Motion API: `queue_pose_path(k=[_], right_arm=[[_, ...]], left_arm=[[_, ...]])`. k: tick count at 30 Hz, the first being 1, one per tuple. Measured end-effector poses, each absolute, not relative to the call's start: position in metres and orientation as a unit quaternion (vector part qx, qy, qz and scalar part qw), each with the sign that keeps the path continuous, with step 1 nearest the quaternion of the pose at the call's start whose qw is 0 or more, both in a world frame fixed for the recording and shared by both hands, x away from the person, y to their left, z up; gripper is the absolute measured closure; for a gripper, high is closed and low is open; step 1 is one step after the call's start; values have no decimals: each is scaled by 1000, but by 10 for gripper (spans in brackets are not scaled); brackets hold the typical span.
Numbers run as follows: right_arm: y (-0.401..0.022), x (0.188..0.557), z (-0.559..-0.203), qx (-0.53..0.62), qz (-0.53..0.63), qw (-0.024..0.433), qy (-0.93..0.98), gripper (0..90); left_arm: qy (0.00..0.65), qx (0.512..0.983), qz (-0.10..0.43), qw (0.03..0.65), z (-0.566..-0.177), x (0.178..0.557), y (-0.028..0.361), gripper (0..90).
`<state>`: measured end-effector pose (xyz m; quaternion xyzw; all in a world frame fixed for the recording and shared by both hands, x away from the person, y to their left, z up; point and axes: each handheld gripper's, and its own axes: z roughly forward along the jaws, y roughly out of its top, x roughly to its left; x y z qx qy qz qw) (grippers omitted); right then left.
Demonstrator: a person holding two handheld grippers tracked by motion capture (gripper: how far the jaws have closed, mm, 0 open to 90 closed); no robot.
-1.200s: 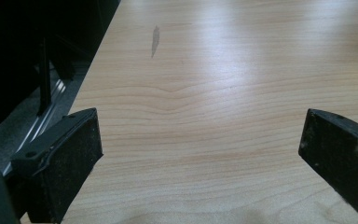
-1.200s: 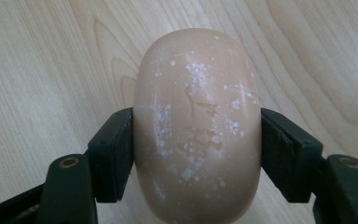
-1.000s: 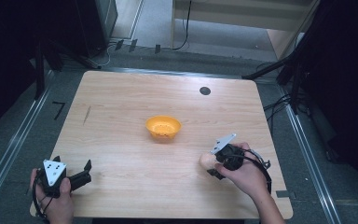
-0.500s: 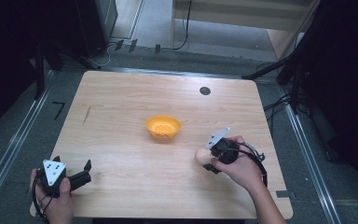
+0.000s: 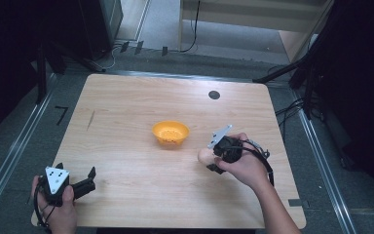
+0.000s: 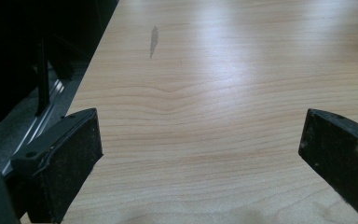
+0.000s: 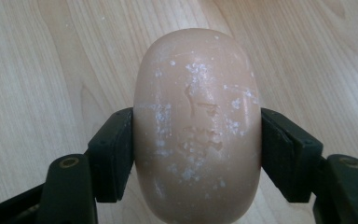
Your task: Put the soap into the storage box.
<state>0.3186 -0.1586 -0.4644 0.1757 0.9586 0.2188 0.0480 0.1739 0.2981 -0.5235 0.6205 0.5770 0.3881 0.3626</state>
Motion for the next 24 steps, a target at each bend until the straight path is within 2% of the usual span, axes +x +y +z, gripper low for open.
queue_pose_path(k=[24], right_arm=[[-131, 349, -439, 137, 229, 46, 963, 338]], left_arm=[[573, 625, 390, 359, -524, 174, 296, 0]])
